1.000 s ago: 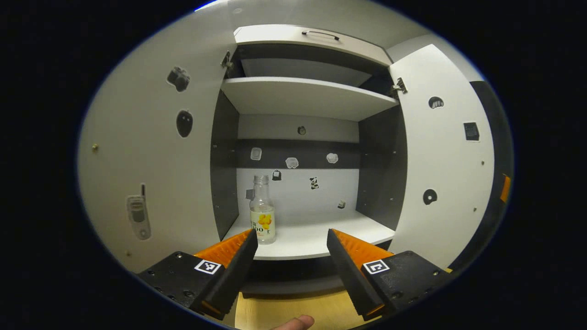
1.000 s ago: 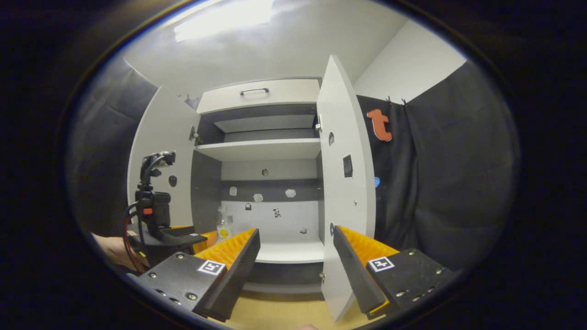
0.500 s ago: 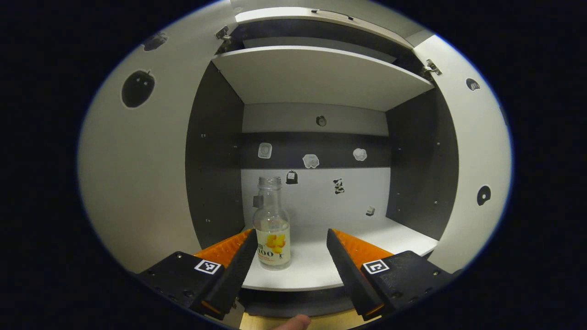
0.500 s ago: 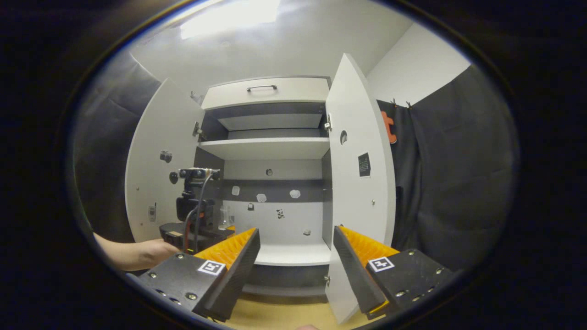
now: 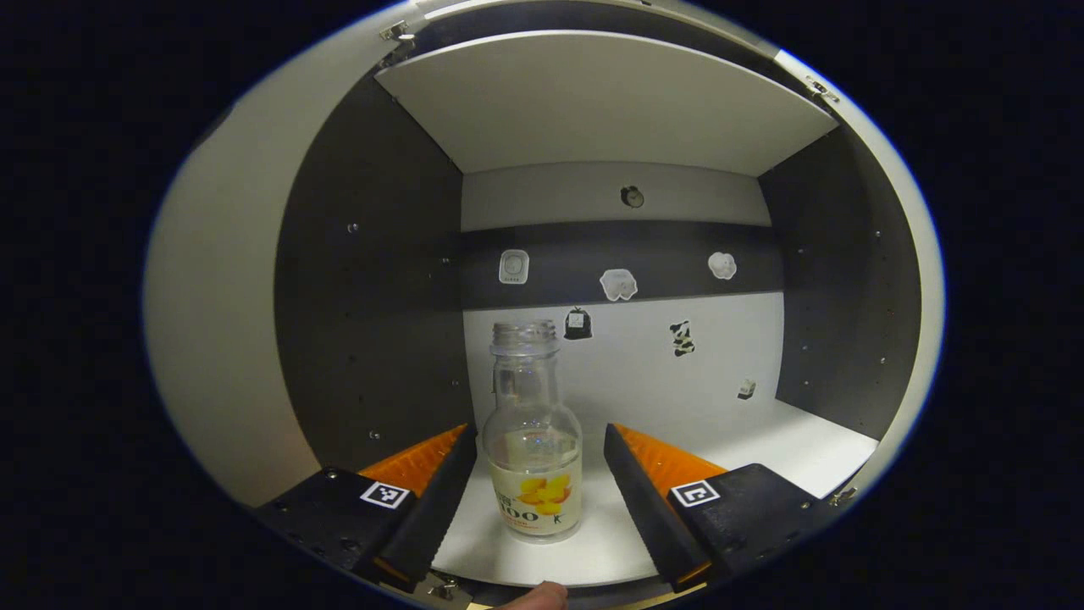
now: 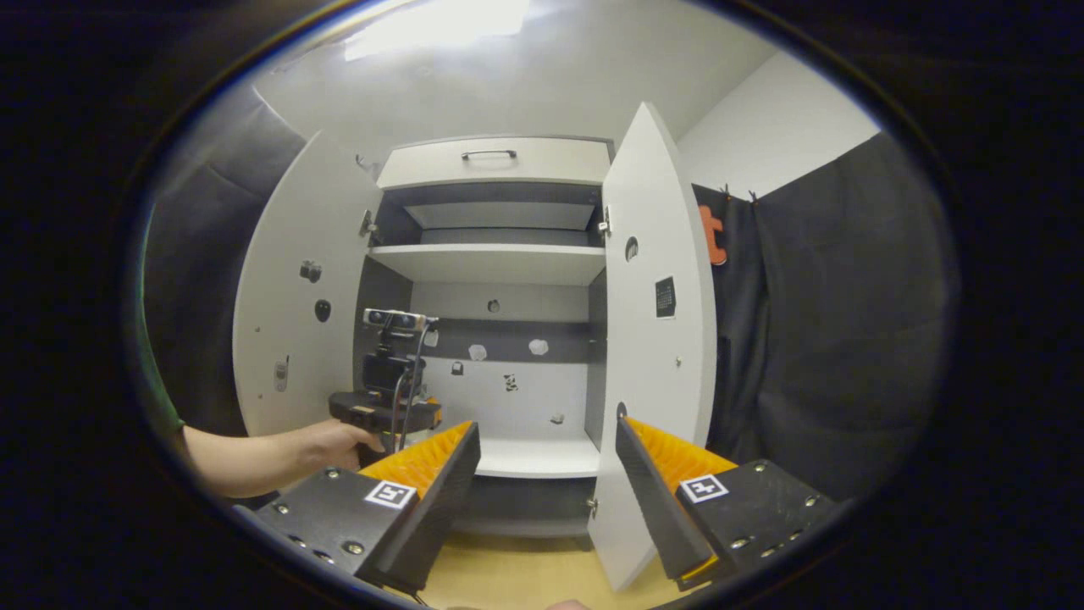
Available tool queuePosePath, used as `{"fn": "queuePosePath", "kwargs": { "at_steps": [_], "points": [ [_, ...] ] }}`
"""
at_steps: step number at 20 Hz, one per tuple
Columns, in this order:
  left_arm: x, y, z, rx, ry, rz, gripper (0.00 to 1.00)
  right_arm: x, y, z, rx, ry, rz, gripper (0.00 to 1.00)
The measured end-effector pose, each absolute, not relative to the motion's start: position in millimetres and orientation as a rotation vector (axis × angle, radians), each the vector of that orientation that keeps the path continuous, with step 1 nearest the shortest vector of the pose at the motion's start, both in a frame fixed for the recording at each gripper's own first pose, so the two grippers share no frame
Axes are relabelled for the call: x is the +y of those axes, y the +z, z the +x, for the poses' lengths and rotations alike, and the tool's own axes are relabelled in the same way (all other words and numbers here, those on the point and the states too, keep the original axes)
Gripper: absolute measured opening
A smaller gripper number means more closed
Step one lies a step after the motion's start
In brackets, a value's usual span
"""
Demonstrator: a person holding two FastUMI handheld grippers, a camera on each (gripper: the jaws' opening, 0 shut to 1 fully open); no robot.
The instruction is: Grasp the bottle in the cabinet with the left hand and place it on the coaster, then close the right door with the right hand and the left door with the left hand.
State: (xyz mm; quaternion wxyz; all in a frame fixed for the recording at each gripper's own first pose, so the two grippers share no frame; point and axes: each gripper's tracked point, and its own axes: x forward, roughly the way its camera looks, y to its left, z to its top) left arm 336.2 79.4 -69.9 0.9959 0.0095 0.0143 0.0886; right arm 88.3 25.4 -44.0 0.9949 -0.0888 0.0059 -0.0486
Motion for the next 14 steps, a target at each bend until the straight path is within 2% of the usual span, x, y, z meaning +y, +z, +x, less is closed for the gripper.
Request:
{"fn": "queuePosePath", "kwargs": {
  "at_steps": [4,6,7,12,13,14],
  "points": [
    [92.3,-85.0,360.9,0.073,0.223,0.033,0.98,8.4,-39.9,67.3,0.015,-0.138,-0.166,0.98],
    [91.5,-94.3,359.1,0.117,0.227,0.005,0.96,-0.8,-34.7,50.6,0.011,-0.161,-0.166,0.97],
    [85.4,-90.4,357.3,0.107,0.202,-0.031,0.81,-4.7,-30.7,39.9,0.007,-0.168,-0.169,0.98],
    [60.5,-60.0,293.0,0.062,0.138,-0.052,0.80,-18.0,-21.0,-21.7,0.016,-0.184,-0.156,0.98],
    [53.5,-55.8,276.0,0.053,0.123,-0.041,0.80,-19.6,-18.5,-34.2,0.020,-0.186,-0.143,0.93],
    [46.9,-51.5,259.8,0.048,0.109,-0.026,0.80,-20.3,-16.7,-47.0,0.023,-0.185,-0.130,0.98]
  ]
}}
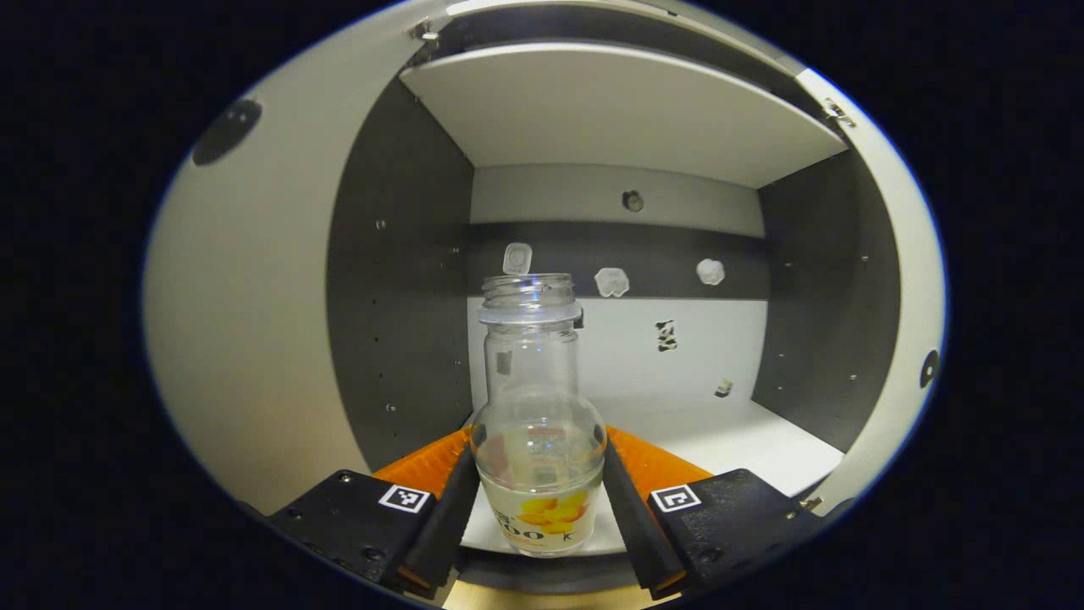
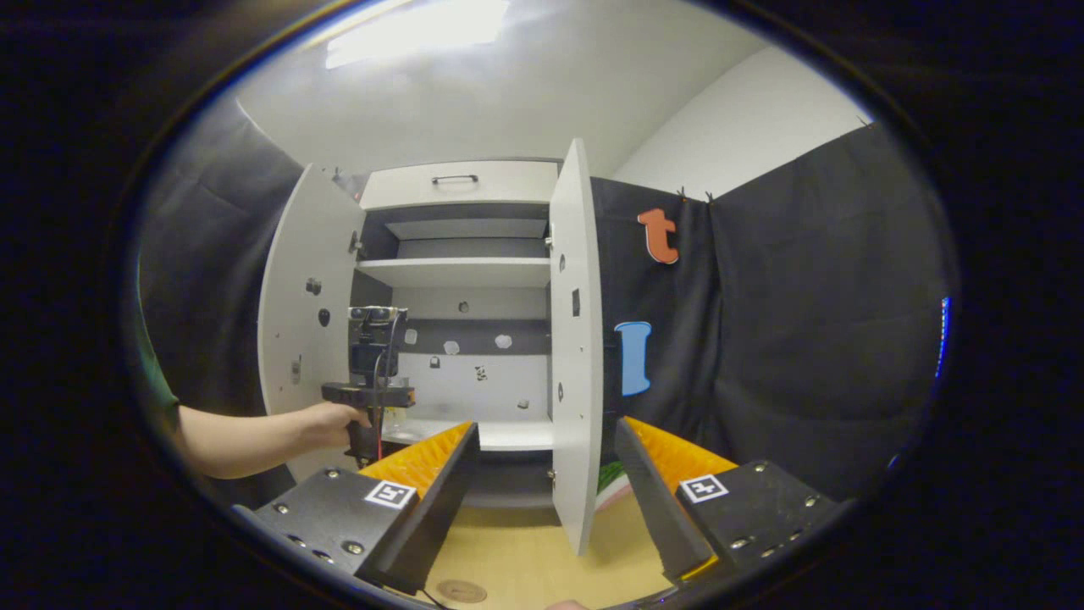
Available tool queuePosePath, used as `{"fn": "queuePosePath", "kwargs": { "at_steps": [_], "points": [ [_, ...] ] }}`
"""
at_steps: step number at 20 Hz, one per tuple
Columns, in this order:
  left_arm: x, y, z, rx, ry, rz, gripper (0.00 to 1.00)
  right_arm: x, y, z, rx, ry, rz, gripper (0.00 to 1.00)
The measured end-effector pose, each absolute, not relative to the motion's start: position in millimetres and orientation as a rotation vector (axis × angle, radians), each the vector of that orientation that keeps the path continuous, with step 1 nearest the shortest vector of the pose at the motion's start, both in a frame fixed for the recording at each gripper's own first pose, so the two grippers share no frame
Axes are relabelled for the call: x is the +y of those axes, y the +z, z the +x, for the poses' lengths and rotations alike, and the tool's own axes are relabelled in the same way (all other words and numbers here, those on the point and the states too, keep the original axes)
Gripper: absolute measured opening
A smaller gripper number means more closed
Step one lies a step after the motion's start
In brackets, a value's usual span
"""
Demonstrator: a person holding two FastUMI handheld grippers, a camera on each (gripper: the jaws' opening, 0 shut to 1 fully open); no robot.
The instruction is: Grasp the bottle in the cabinet with the left hand and place it on the coaster, then close the right door with the right hand and the left door with the left hand.
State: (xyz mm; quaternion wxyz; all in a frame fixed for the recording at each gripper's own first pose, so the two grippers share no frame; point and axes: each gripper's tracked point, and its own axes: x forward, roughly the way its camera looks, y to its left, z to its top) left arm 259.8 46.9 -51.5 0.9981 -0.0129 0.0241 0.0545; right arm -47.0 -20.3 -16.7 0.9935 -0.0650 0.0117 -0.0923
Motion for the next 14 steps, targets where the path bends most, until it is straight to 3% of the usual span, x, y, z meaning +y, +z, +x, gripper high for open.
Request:
{"fn": "queuePosePath", "kwargs": {
  "at_steps": [8,14],
  "points": [
    [-12.2,-46.8,118.2,0.018,0.010,-0.076,0.80,-33.4,-1.3,-132.6,0.024,-0.175,-0.076,0.97],
    [-48.3,-82.8,49.4,0.036,-0.042,-0.099,0.78,-41.4,0.1,-158.7,0.033,-0.171,-0.085,0.97]
  ]
}}
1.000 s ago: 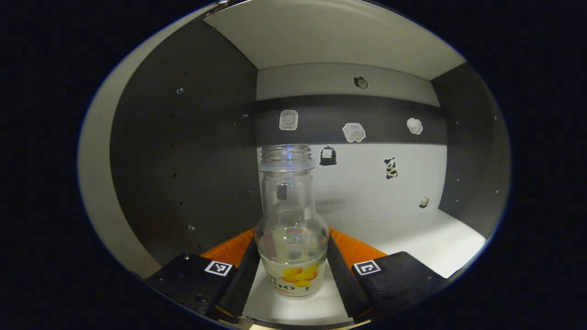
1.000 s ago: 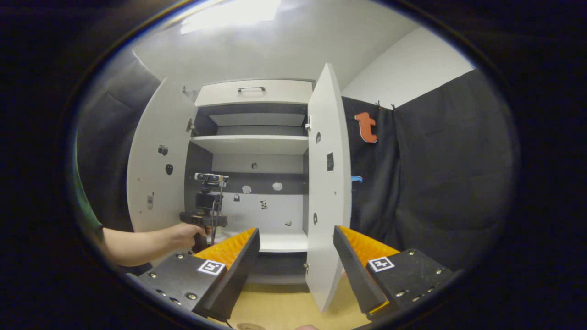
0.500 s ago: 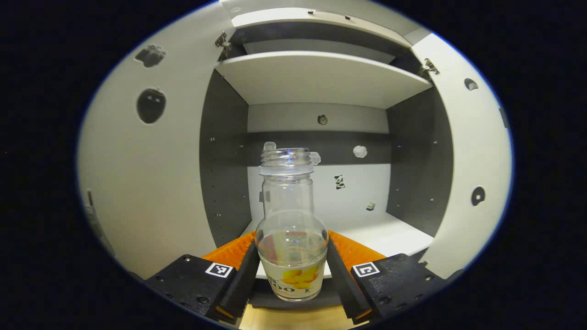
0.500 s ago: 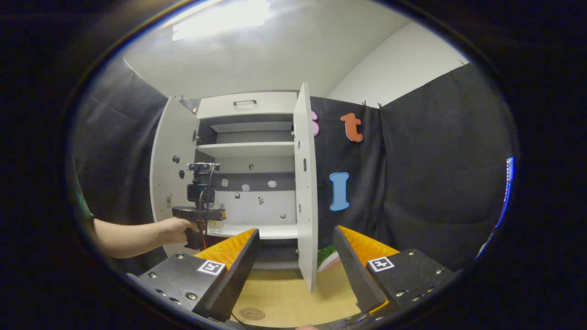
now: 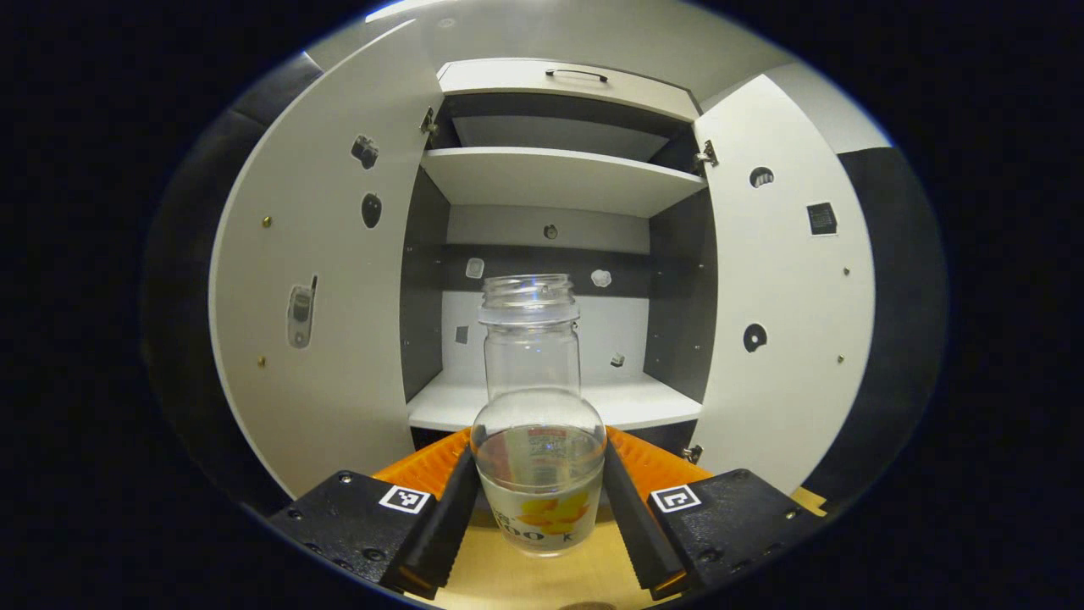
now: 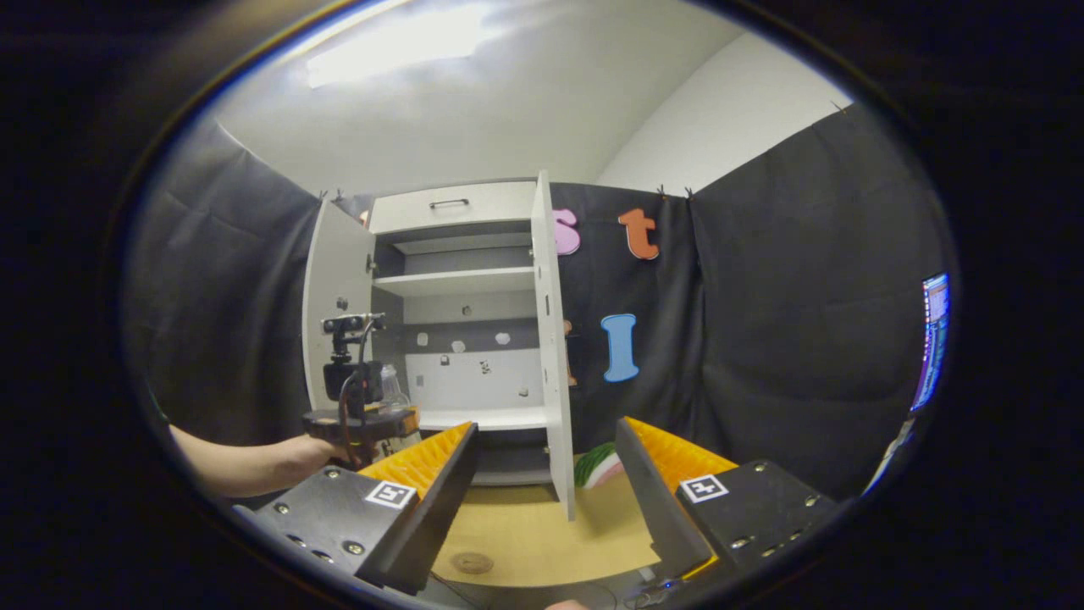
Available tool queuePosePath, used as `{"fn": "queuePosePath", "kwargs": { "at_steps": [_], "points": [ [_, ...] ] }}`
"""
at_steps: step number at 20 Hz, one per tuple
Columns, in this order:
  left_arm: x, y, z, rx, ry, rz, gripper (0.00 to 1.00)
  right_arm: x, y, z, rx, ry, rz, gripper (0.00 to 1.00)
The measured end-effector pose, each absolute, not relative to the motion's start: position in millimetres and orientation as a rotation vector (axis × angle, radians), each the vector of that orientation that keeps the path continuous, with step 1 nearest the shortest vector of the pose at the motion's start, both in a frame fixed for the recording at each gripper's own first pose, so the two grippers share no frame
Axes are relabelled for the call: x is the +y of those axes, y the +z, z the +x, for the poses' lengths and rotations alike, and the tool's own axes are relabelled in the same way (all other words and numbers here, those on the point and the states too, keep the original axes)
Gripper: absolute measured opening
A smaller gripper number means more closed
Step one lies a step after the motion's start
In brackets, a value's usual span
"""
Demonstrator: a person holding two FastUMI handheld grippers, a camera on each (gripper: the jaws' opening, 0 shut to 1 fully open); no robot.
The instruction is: Grasp the bottle in the cabinet with the left hand and place it on the coaster, then close the right door with the right hand and the left door with the left hand.
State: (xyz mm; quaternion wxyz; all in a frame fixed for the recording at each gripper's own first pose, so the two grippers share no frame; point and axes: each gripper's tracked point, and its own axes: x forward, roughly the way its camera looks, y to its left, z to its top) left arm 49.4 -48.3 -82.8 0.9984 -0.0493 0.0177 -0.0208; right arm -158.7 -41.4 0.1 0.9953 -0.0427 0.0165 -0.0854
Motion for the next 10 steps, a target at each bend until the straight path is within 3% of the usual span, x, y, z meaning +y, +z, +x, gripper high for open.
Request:
{"fn": "queuePosePath", "kwargs": {
  "at_steps": [10],
  "points": [
    [-120.7,-233.3,-9.7,0.069,-0.219,-0.091,0.80,-51.9,-4.6,-140.0,0.016,-0.195,-0.075,0.98]
  ]
}}
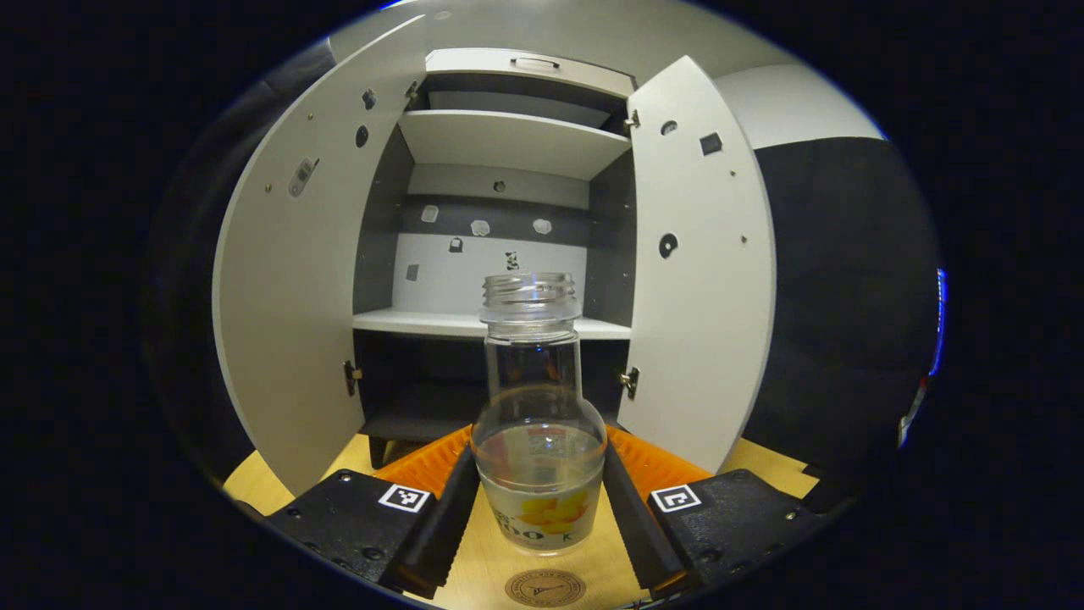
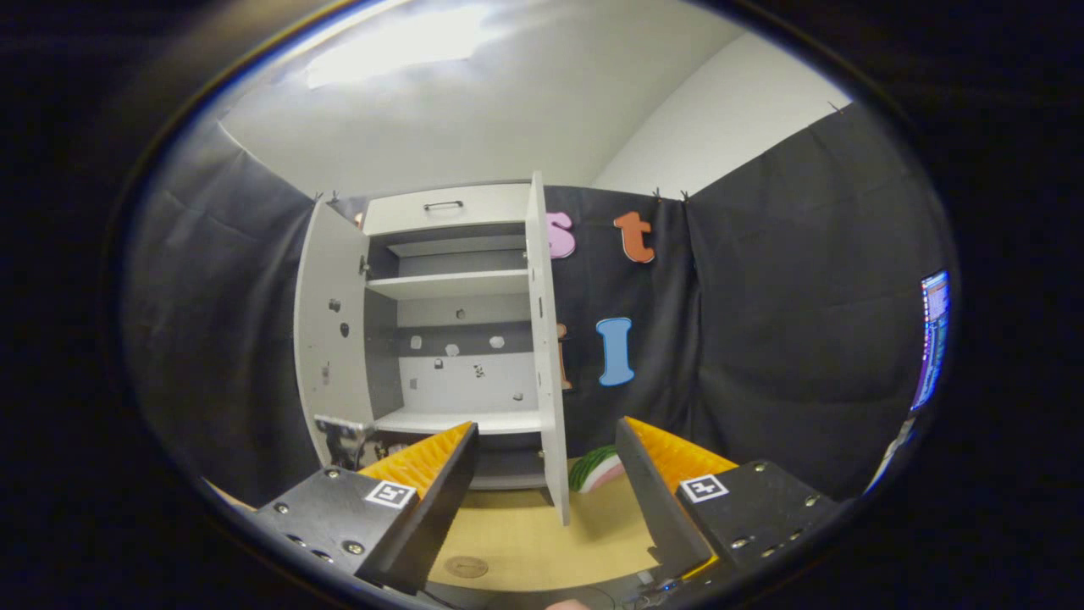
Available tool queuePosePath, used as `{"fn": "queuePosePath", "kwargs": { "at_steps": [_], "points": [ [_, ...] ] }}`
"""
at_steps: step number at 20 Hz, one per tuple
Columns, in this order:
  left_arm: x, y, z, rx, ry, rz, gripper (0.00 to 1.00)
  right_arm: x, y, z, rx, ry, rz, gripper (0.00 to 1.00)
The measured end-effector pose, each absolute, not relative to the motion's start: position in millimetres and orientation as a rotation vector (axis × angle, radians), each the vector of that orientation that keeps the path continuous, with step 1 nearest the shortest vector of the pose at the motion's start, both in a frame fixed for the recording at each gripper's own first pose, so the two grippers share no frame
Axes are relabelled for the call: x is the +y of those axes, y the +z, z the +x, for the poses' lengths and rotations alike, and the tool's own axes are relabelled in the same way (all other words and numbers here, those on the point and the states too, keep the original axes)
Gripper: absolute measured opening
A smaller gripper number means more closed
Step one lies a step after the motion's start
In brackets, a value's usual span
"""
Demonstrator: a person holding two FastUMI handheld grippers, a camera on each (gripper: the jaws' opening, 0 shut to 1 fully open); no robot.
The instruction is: Grasp the bottle in the cabinet with the left hand and place it on the coaster, then close the right door with the right hand and the left door with the left hand.
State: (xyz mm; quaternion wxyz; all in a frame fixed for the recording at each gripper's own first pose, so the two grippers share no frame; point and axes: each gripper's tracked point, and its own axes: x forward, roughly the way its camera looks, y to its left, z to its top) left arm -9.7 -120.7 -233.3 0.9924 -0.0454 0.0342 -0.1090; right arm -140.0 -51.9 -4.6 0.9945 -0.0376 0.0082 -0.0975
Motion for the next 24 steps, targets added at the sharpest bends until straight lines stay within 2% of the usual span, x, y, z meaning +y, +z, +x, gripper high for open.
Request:
{"fn": "queuePosePath", "kwargs": {
  "at_steps": [4,9,17,22,24],
  "points": [
    [-139.5,-309.6,-32.8,0.150,-0.320,-0.082,0.81,-56.3,-9.2,-120.1,0.022,-0.199,-0.061,0.98],
    [-145.8,-368.6,-45.1,0.173,-0.409,0.012,0.80,-73.2,-20.3,-95.1,0.058,-0.243,-0.080,0.98],
    [-157.1,-387.0,-36.2,0.120,-0.500,0.085,0.81,-64.7,-48.2,-62.9,0.097,-0.224,-0.128,0.98],
    [-147.6,-398.0,-36.3,0.177,-0.496,0.070,0.81,-68.4,-57.5,-67.6,0.105,-0.238,-0.095,0.98],
    [-151.7,-390.1,-40.4,0.156,-0.519,0.095,0.82,-73.7,-56.4,-73.9,0.106,-0.250,-0.097,0.98]
  ]
}}
